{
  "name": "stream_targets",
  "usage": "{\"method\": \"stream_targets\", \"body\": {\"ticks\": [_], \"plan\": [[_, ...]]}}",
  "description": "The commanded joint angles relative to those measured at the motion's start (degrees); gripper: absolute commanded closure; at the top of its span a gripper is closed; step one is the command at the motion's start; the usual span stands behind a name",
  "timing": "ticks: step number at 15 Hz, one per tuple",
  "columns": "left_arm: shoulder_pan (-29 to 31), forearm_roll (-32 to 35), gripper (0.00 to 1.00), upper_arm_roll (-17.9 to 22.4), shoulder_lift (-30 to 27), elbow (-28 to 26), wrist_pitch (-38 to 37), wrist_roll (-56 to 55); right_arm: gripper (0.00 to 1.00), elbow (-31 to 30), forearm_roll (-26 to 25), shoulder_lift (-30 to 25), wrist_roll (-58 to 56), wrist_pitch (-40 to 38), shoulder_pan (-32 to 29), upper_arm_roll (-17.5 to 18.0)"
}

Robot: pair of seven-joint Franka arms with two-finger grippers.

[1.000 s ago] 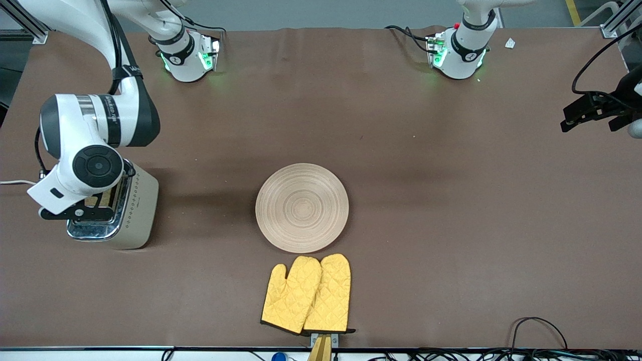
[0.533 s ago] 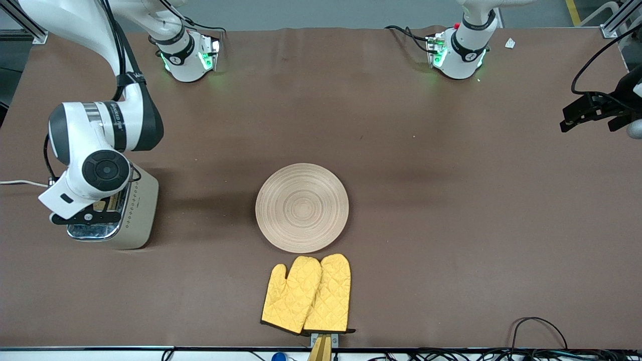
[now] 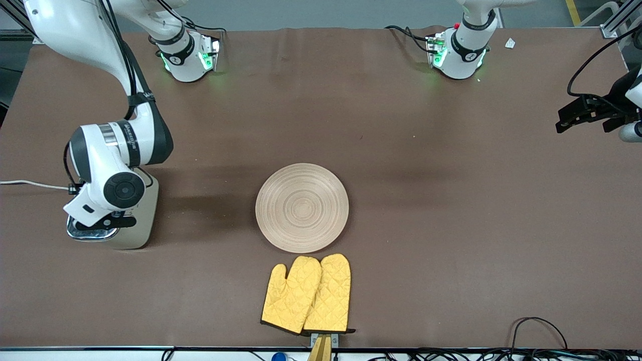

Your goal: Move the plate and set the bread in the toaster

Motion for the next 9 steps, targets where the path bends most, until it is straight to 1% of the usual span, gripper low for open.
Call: {"method": "stream_targets", "body": {"ticks": [1,2,4,6,7,9], "plan": [[-0.16,-0.8,0.0,0.33,-0.76,-0.37,-0.22,1.0,0.14,2.84,3.27,-0.62,0.1,-0.39,-2.09,0.47],[-0.16,-0.8,0.0,0.33,-0.76,-0.19,-0.22,1.08,0.0,3.64,3.8,-0.7,-0.16,-0.3,-2.88,0.47],[-0.16,-0.8,0.0,0.33,-0.76,0.07,-0.22,1.08,0.0,6.18,4.59,-0.79,-1.56,-0.39,-4.29,0.47],[-0.16,-0.8,0.0,0.33,-0.67,0.33,-0.13,1.0,0.0,10.92,7.82,-0.97,-2.97,-1.0,-5.26,0.47],[-0.24,-0.8,0.0,0.33,-0.67,0.77,-0.04,1.0,0.0,13.11,11.67,-1.32,-3.06,-1.18,-6.22,0.39],[-0.24,-0.71,0.0,0.33,-0.49,1.21,0.05,0.91,0.0,15.5,22.29,-3.33,-3.15,-2.32,-9.73,0.3]]}}
